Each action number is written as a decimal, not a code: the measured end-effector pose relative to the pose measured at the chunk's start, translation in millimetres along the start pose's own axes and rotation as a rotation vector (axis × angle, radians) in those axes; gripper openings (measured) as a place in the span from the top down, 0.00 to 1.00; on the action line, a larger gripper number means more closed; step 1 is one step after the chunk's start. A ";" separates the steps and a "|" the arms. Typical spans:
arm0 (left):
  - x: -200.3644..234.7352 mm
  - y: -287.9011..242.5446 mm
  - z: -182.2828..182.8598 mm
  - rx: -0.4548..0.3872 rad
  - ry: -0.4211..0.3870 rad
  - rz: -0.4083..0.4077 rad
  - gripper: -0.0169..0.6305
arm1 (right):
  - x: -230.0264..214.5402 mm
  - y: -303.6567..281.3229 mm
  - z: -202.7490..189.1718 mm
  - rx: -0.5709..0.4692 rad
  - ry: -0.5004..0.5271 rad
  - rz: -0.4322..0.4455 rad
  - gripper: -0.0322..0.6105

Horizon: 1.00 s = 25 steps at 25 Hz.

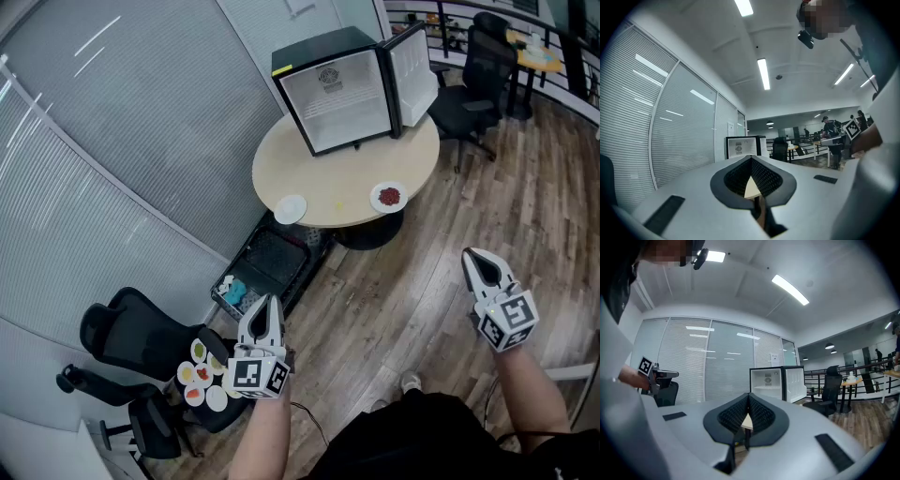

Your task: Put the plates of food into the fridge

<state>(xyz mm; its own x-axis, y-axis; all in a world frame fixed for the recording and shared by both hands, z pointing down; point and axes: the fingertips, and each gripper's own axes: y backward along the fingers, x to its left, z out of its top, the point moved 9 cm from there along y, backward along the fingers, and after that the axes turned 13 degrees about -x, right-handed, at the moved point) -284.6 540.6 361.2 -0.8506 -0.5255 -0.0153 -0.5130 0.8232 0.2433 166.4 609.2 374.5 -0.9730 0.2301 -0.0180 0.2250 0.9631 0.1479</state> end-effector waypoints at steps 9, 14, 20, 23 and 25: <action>-0.9 -31.5 -0.5 0.011 -0.004 0.056 0.96 | -30.9 -21.0 -6.7 0.005 -0.026 -0.001 0.94; 0.0 -49.6 2.1 0.017 -0.040 0.055 0.96 | -44.7 -41.7 -2.9 0.012 0.001 -0.007 0.94; 11.8 -62.9 0.1 0.023 -0.067 0.073 0.96 | -55.2 -61.2 -19.8 -0.017 -0.075 -0.010 0.94; 19.5 -71.6 -11.9 0.032 -0.053 0.060 0.96 | -55.6 -75.1 -37.8 0.028 -0.078 -0.024 0.94; 27.0 -78.8 -24.6 0.042 -0.042 0.048 0.96 | -56.2 -86.7 -47.7 0.038 -0.088 -0.026 0.94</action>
<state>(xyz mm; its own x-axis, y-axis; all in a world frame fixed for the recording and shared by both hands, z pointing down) -264.4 456.2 365.4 -0.8781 -0.4764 -0.0456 -0.4750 0.8560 0.2040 199.1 506.1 409.8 -0.9707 0.2144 -0.1088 0.2028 0.9732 0.1083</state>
